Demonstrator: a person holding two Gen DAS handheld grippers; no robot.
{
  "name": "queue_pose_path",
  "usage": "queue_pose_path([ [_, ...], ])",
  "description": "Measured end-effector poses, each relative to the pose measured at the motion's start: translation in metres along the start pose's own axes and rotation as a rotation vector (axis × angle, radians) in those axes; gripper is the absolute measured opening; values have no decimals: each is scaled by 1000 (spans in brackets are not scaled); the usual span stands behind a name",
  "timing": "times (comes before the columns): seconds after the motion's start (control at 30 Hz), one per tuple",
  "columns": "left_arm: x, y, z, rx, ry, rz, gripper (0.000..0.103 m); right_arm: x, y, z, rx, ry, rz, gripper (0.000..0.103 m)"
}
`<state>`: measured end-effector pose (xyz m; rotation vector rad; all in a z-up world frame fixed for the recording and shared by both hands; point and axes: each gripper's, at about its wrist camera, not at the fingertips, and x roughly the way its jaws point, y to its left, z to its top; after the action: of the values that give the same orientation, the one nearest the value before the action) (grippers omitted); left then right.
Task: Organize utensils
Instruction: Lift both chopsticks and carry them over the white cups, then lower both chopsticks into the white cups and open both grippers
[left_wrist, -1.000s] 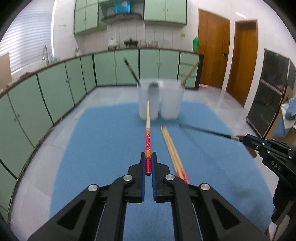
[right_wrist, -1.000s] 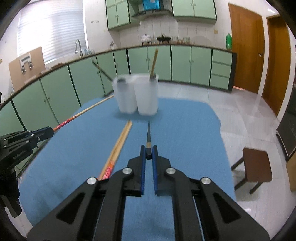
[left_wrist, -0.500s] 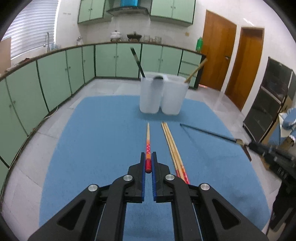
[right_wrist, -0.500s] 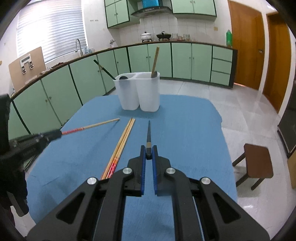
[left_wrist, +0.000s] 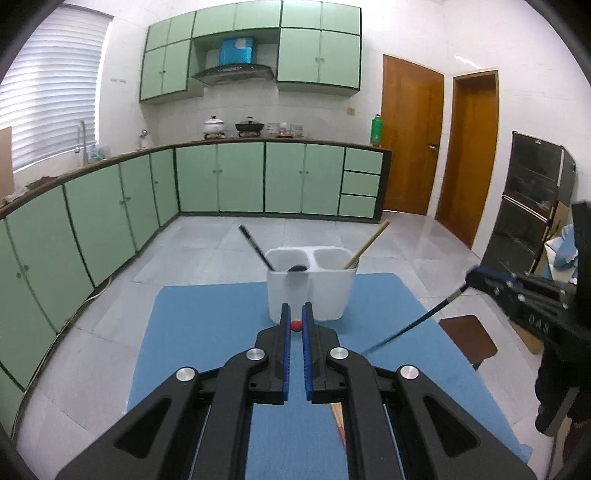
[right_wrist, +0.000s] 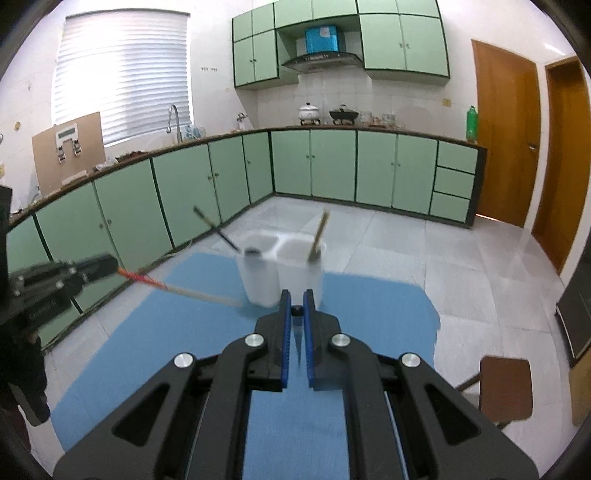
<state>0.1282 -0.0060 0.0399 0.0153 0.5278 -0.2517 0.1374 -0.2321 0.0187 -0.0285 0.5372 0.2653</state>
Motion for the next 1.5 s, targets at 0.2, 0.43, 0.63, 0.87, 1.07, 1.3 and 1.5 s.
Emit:
queue_pose_path([
  [0.2,6,1,28,4,-13,-15,6,8,-6,37,-6,-23,14,6],
  [0.43,-6,-3,64,31,-83,-26,6,9,-9,93,-22,-85,44,6],
  [0.63,-5,-7,114,67,-151,-27,6,18,-14,159,-19,-163,51,6],
  [0.87,39,-13,140,99,-98,-19,6,57,-23,201,21,-203,35,6],
  [1.07,82,-14,133,93,-20,-24,6,109,-28,187,15,-154,-9,6],
  [1.3,135,-8,122,66,72,-32,6,148,-30,158,39,-47,-10,7],
  [1.5,131,-4,111,45,61,-46,13,127,-33,141,40,-67,-48,34],
])
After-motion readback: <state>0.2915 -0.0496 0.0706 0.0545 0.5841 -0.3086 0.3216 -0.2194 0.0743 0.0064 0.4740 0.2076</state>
